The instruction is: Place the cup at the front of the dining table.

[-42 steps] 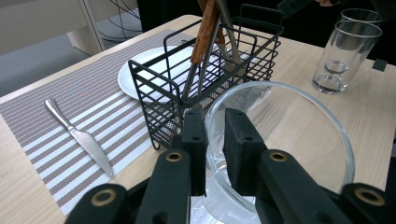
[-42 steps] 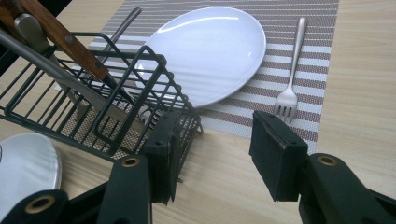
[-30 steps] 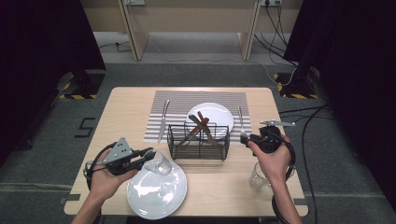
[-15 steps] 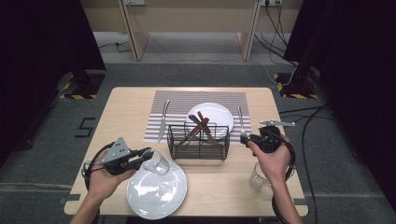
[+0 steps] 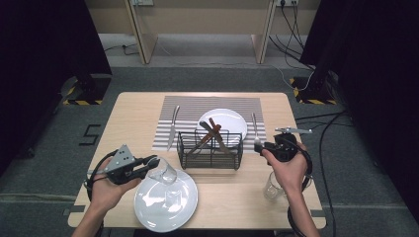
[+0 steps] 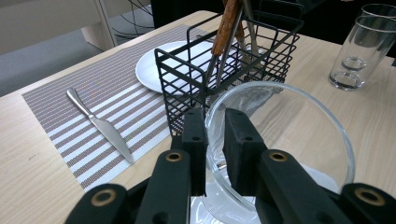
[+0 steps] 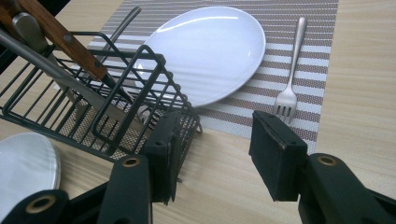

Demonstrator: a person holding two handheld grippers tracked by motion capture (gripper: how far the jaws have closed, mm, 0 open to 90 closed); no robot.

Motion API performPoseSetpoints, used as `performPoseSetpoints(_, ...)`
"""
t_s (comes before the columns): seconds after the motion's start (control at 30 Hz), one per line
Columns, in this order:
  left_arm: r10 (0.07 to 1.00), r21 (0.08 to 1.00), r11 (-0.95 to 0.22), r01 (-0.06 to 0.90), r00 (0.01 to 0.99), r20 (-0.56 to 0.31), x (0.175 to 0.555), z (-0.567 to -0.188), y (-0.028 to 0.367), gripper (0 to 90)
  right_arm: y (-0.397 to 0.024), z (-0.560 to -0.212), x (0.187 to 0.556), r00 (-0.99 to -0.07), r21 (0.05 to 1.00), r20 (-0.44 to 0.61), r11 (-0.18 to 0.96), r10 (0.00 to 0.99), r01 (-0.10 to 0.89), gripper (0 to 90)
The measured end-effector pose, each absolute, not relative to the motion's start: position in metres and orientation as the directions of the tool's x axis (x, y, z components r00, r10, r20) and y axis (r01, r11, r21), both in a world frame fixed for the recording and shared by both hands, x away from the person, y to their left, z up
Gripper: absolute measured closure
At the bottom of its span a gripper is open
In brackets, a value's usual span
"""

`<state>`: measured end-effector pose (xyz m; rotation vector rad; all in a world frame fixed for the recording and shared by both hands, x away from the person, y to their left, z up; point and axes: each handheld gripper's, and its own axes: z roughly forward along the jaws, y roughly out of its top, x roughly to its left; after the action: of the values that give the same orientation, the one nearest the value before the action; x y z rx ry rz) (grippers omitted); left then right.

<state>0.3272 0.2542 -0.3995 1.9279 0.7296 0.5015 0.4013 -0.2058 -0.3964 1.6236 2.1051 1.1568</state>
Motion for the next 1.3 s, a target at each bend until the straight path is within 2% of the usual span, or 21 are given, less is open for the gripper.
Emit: performPoseSetpoints(1.3, 0.721, 0.906, -0.310, 0.290, 0.692, 0.026, 0.338, -0.400, 0.262, 79.1, -0.207, -0.396, 0.401, -0.346, 0.709, 0.270, 0.058, 0.899, 0.703, 53.0)
